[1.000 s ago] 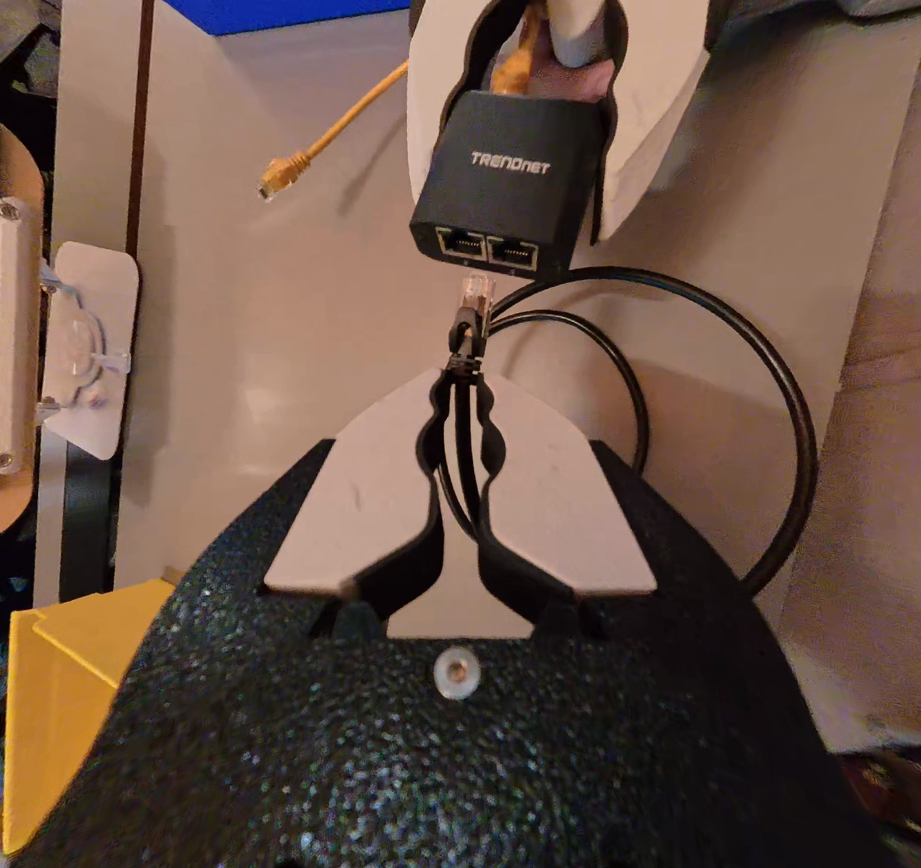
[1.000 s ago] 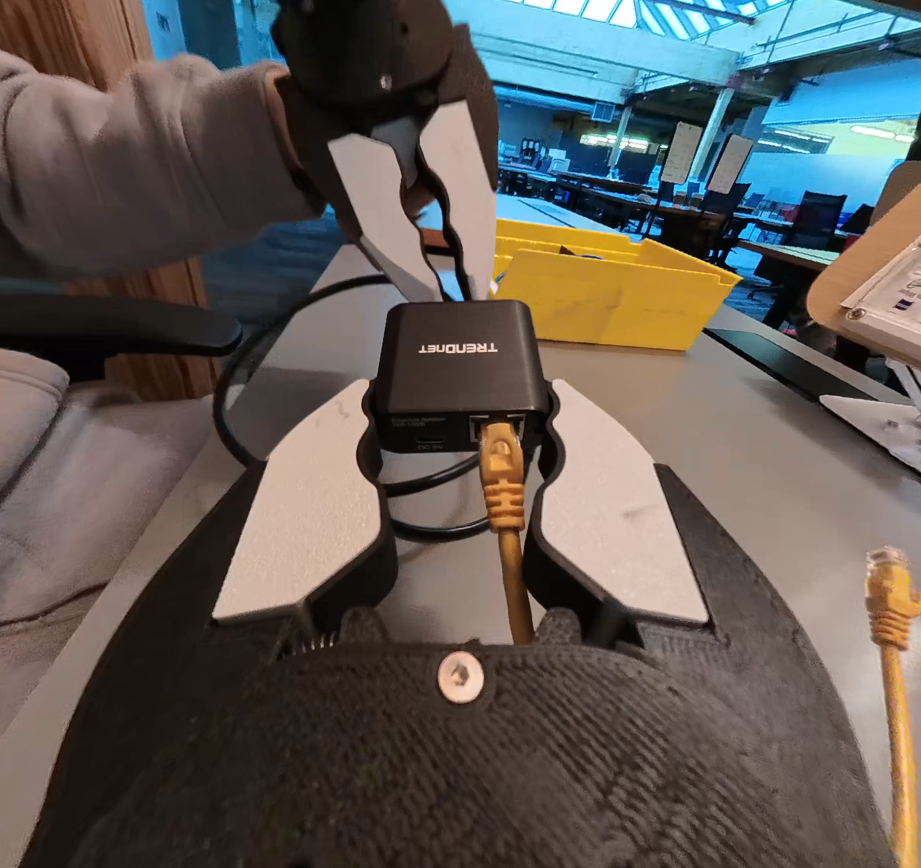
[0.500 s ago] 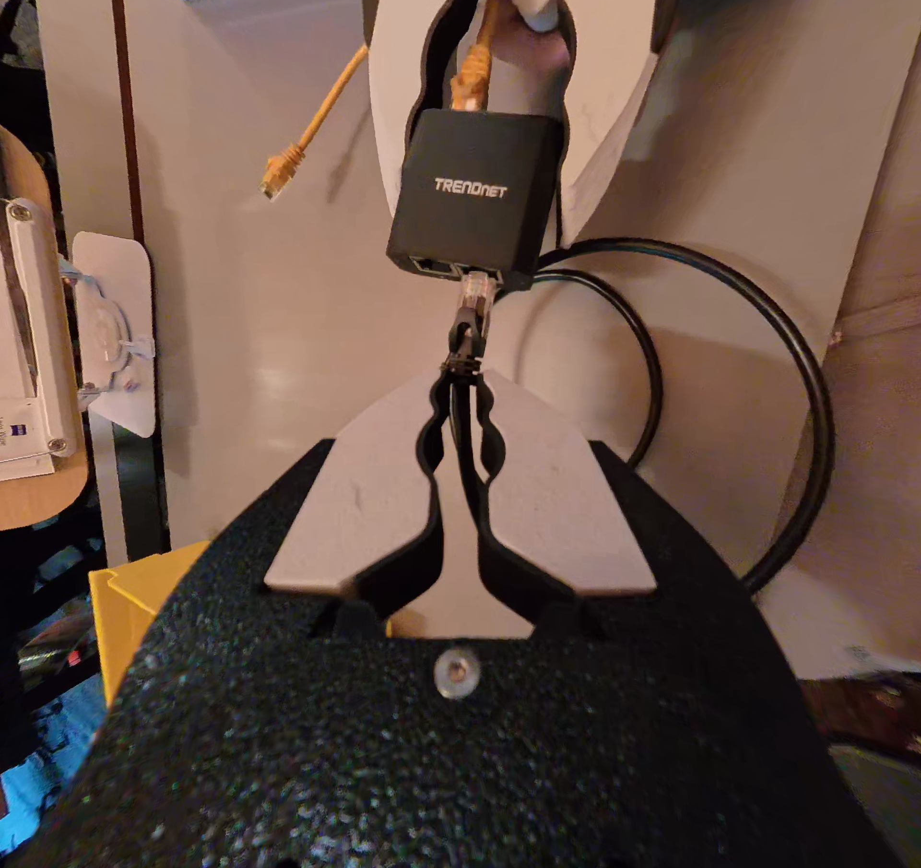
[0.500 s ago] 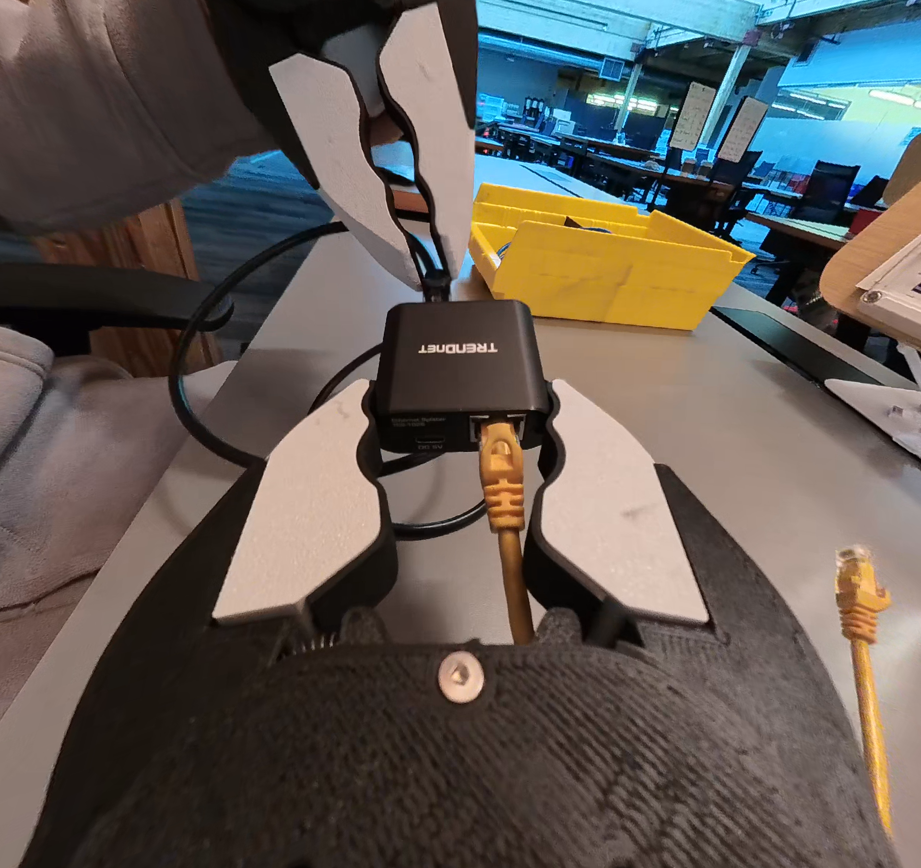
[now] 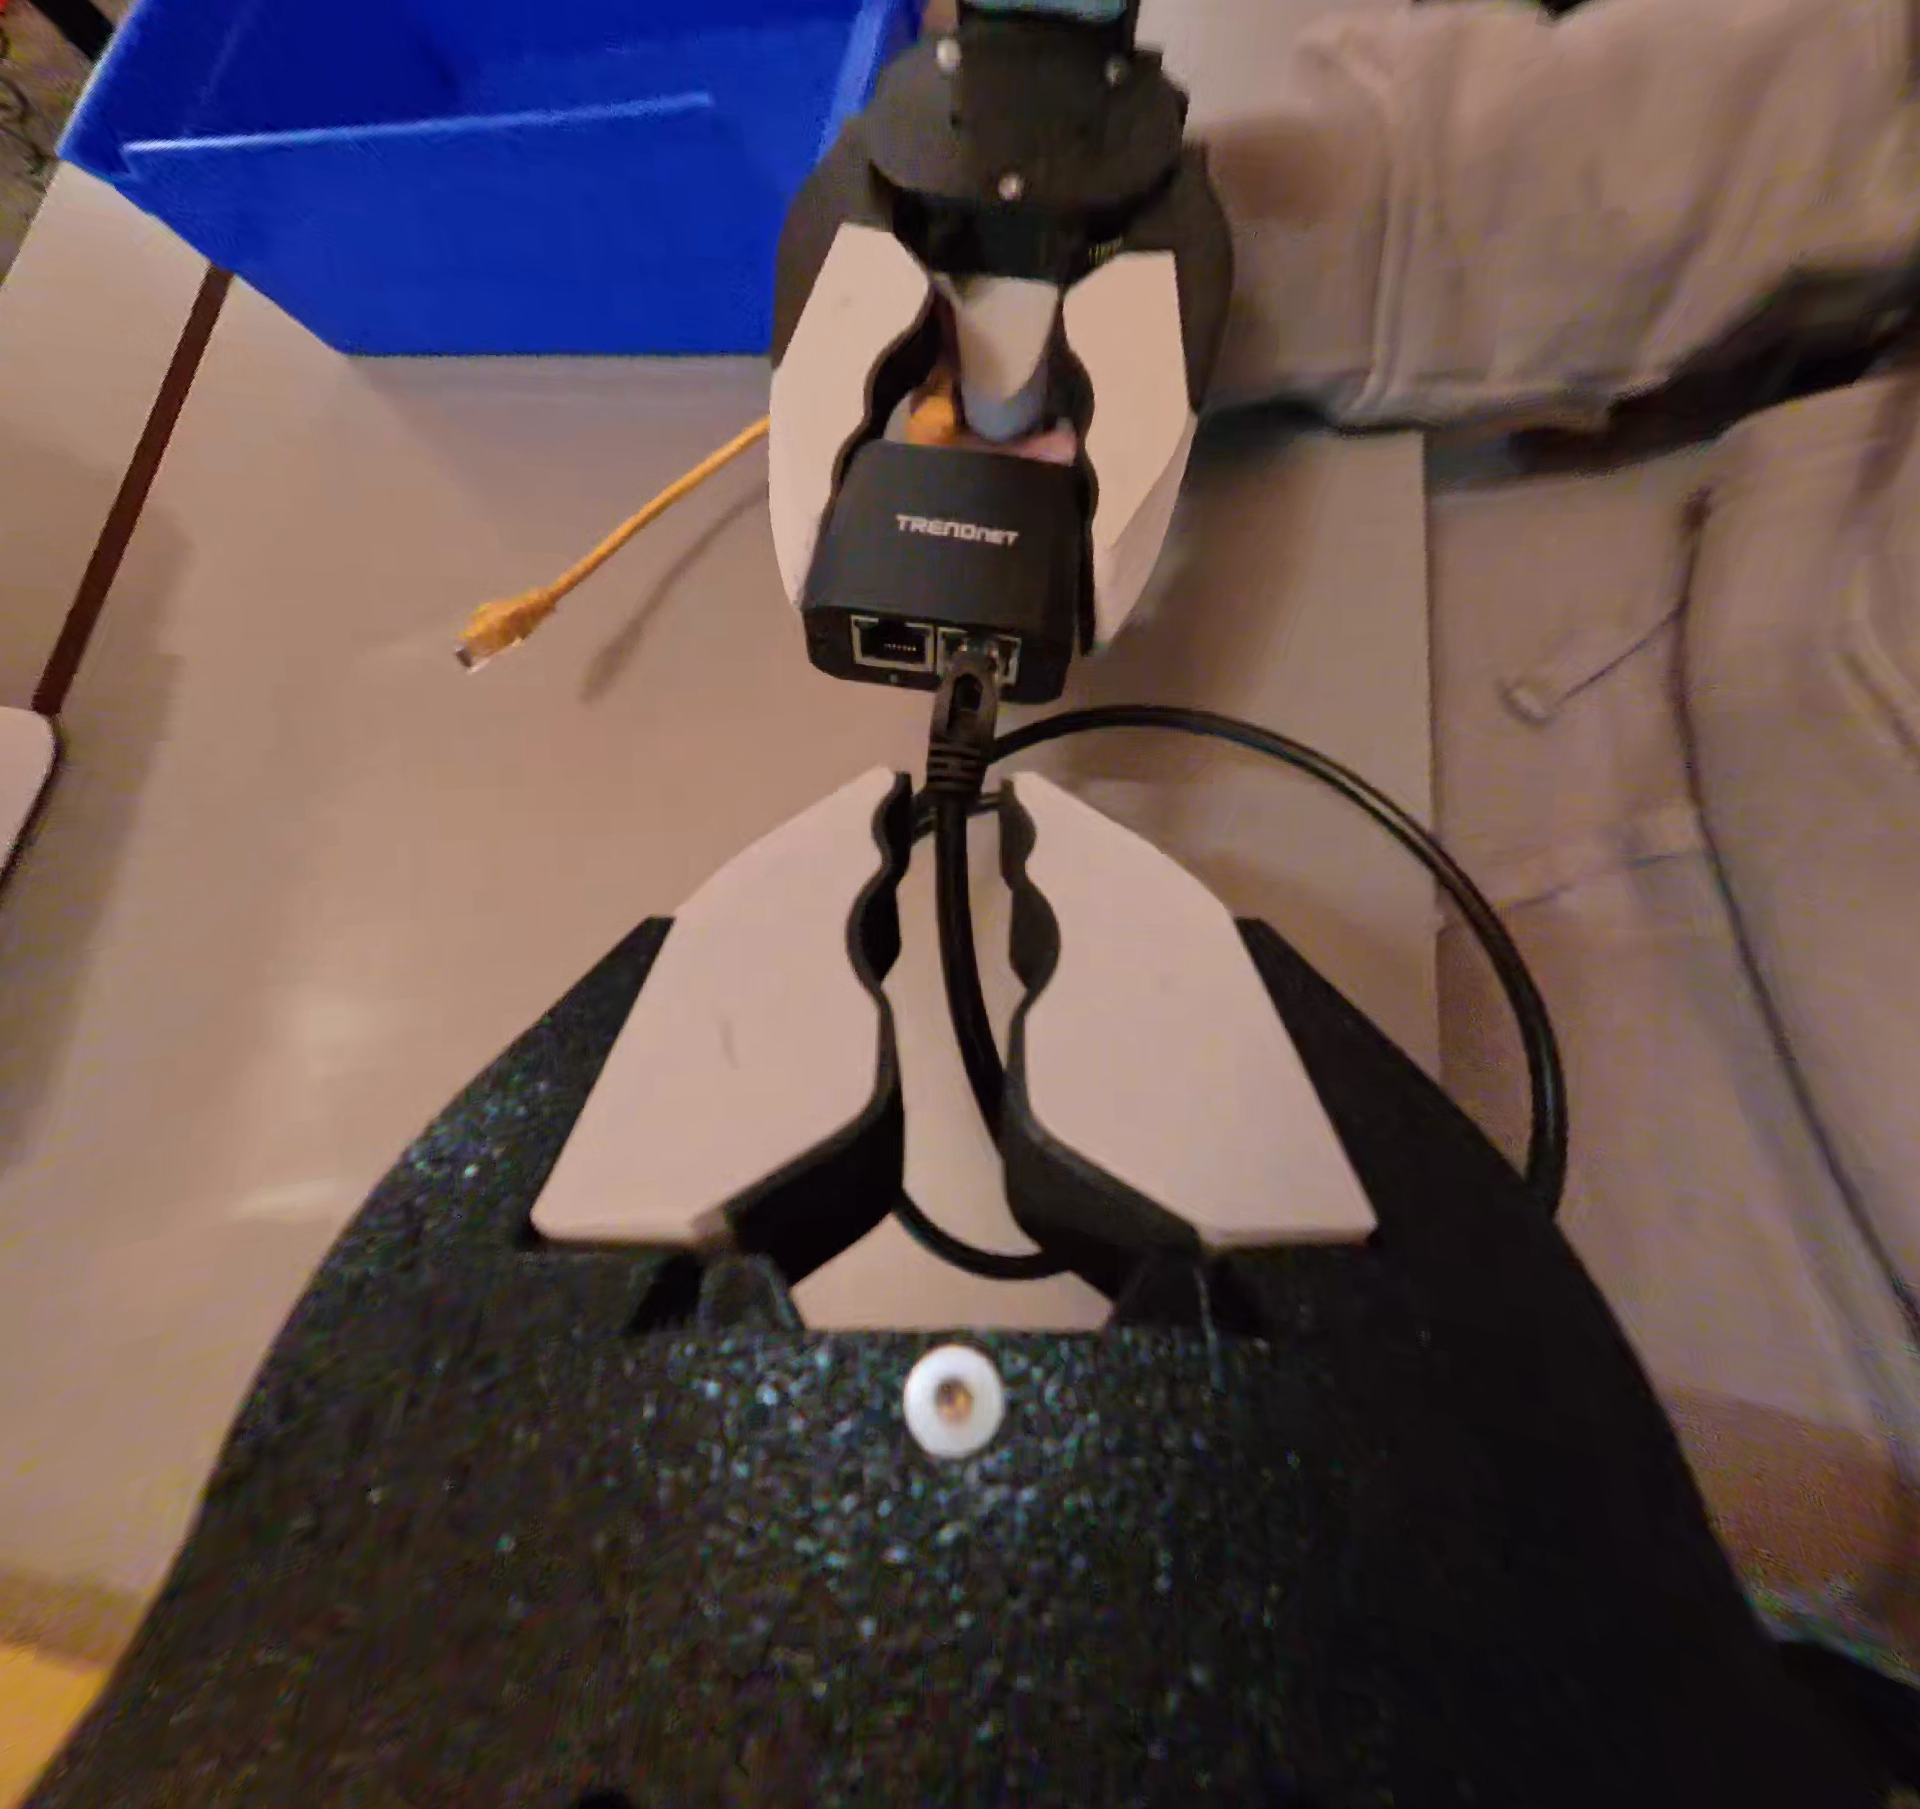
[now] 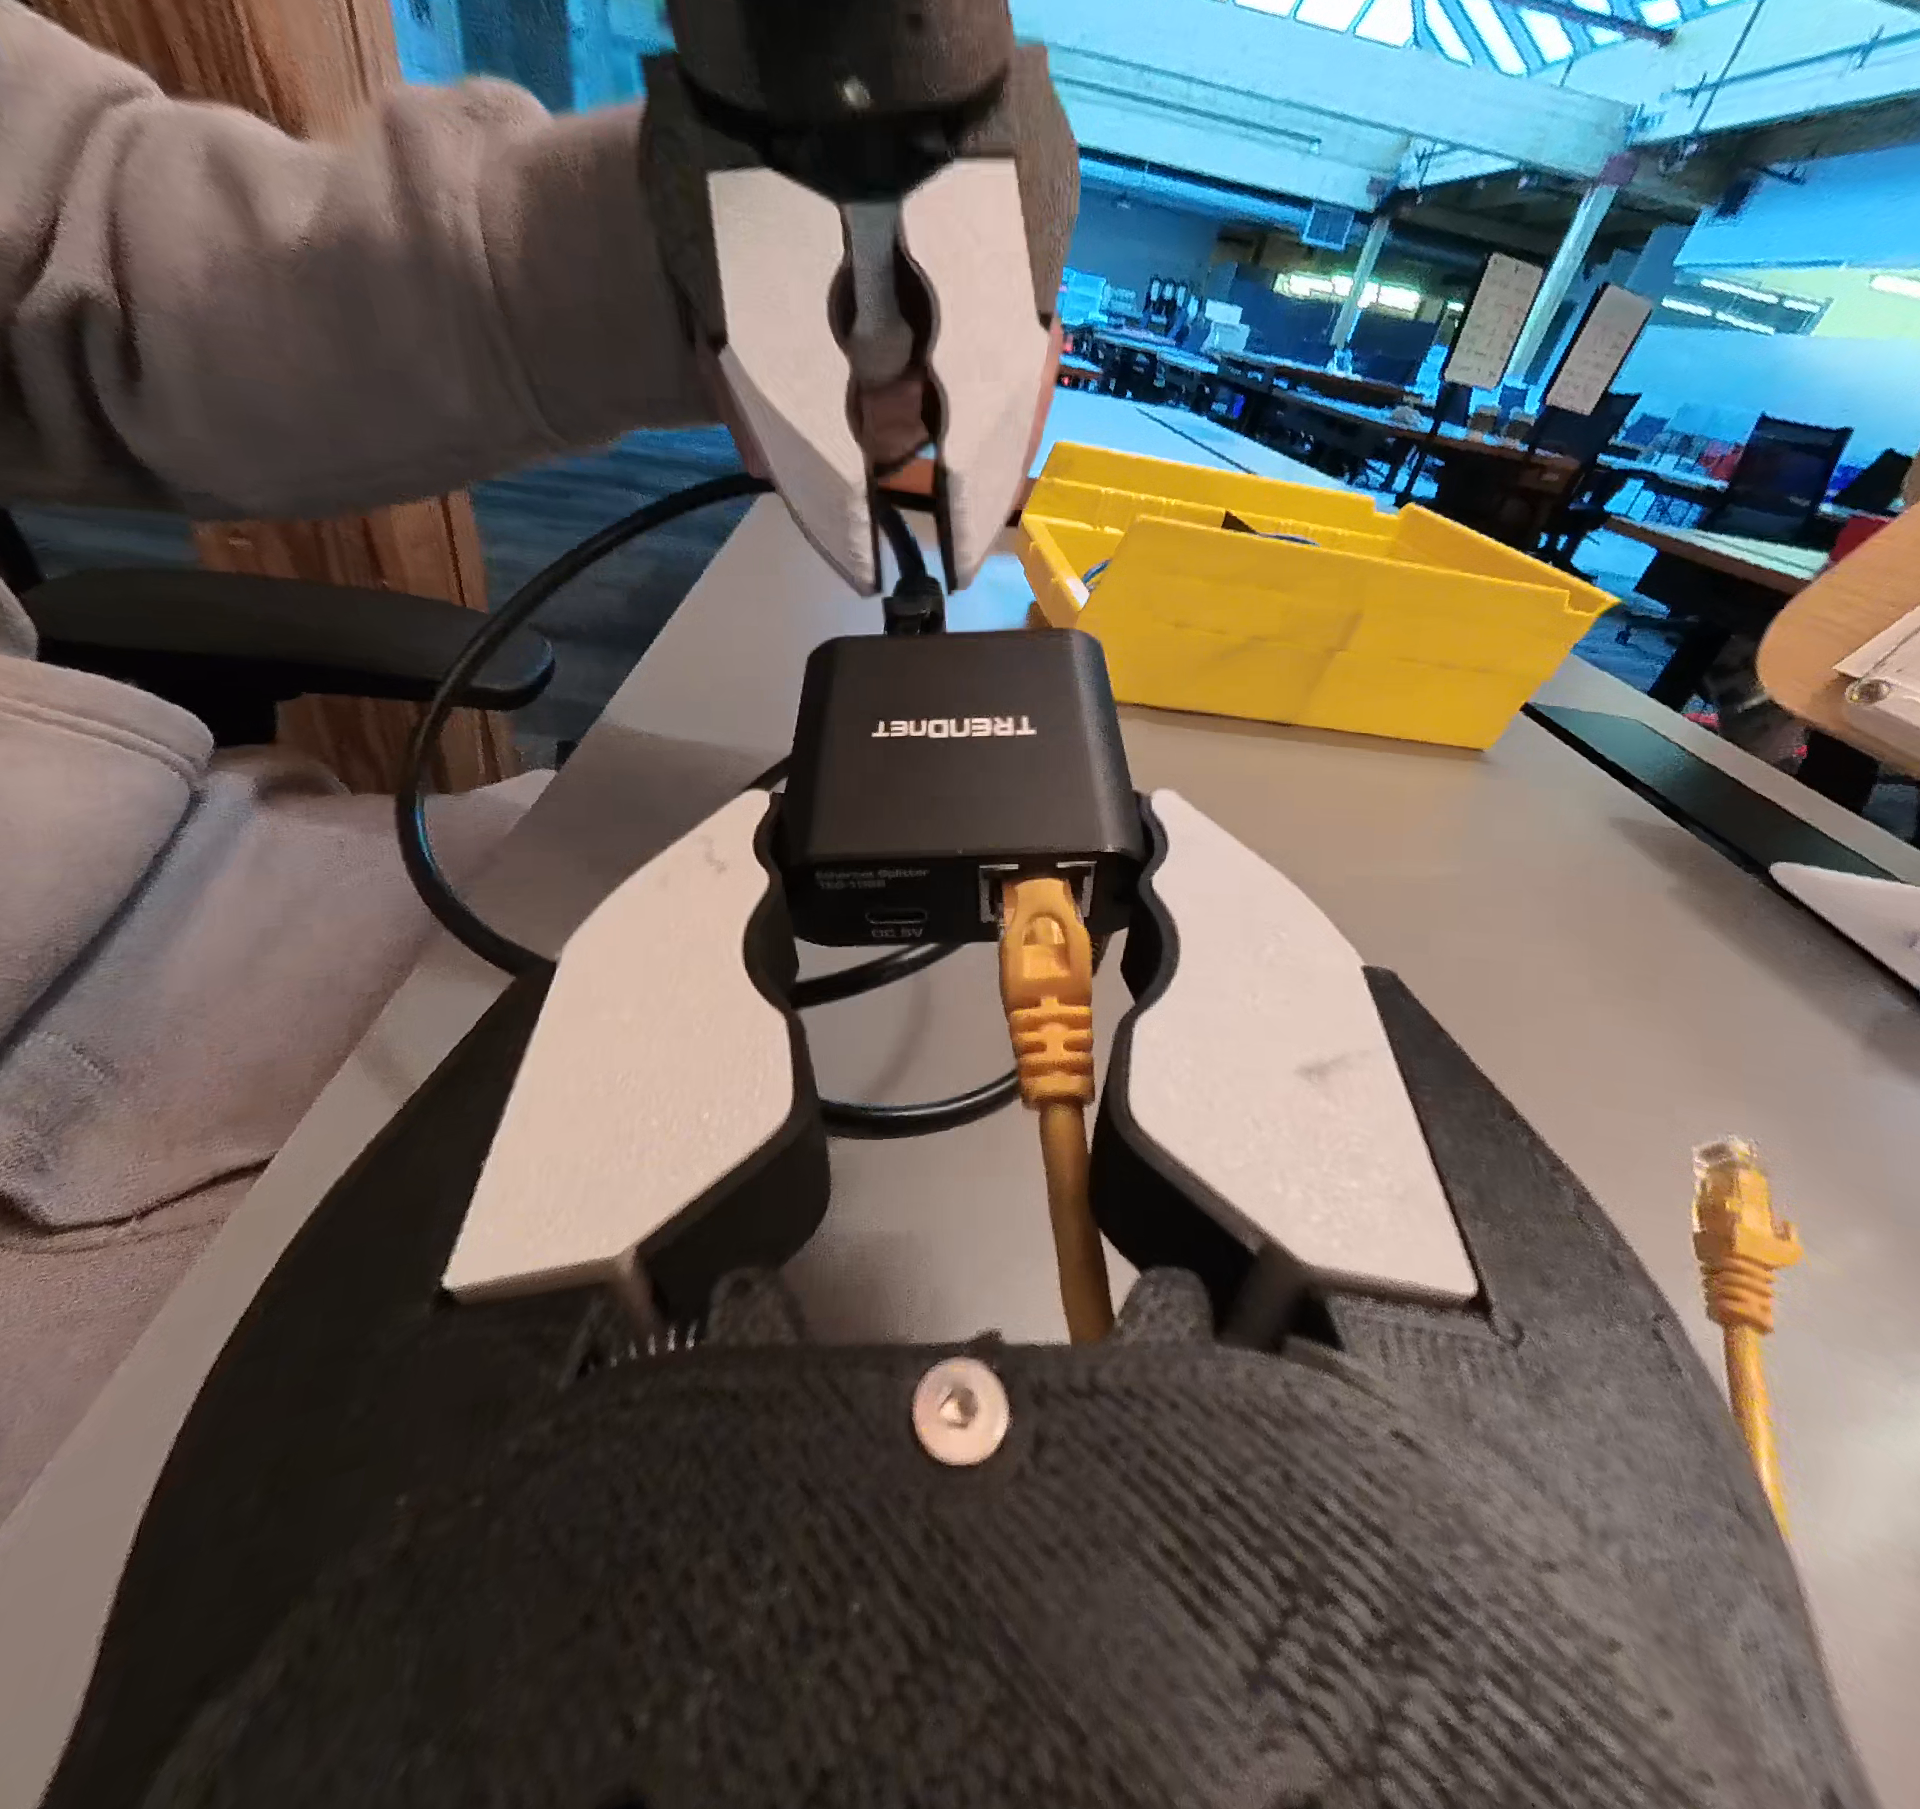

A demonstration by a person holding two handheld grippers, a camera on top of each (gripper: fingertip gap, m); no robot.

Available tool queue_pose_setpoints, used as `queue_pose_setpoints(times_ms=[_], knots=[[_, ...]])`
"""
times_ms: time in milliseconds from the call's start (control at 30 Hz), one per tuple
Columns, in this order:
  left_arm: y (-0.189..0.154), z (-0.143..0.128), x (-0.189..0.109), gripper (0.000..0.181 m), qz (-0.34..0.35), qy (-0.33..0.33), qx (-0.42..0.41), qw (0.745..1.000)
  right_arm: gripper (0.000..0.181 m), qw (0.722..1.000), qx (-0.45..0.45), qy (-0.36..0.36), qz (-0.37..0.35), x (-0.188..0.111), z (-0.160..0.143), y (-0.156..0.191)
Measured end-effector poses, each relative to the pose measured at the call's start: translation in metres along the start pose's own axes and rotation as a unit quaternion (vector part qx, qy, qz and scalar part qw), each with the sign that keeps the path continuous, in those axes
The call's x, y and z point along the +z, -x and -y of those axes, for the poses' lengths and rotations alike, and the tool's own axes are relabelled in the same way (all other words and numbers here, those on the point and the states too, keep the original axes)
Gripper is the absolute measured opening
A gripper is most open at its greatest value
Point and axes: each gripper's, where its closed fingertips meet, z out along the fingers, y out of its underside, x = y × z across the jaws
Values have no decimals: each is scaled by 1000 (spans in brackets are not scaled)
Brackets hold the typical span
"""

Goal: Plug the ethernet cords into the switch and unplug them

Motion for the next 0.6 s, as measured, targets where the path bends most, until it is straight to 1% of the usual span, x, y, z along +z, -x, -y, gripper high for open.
queue_pose_setpoints(times_ms=[33,100,167,267,333,367,400,500,600], knots=[[0,3,-2,20,-14,-34,-23,999,62,1000,1,-5,0,-1,1,0],[-2,6,-4,23,-38,-87,-53,994,62,1000,2,-7,2,-1,2,0],[0,6,-3,28,-38,-116,-69,990,62,1000,1,-3,3,-1,1,0],[-2,-1,7,28,-36,-97,-71,992,62,1000,-2,0,3,0,0,1],[-3,-2,13,20,-29,-86,-64,994,61,1000,1,-3,2,-1,1,0],[-2,-1,14,13,-22,-88,-60,994,61,1000,2,-4,1,-1,1,0],[-2,1,15,11,-21,-95,-57,994,62,1000,1,-4,0,-1,1,0],[-2,4,16,11,-19,-100,-52,993,62,1000,2,-11,1,-3,3,0],[-6,-1,15,10,-31,-68,-32,997,61,1000,-8,-3,13,-1,1,4]])
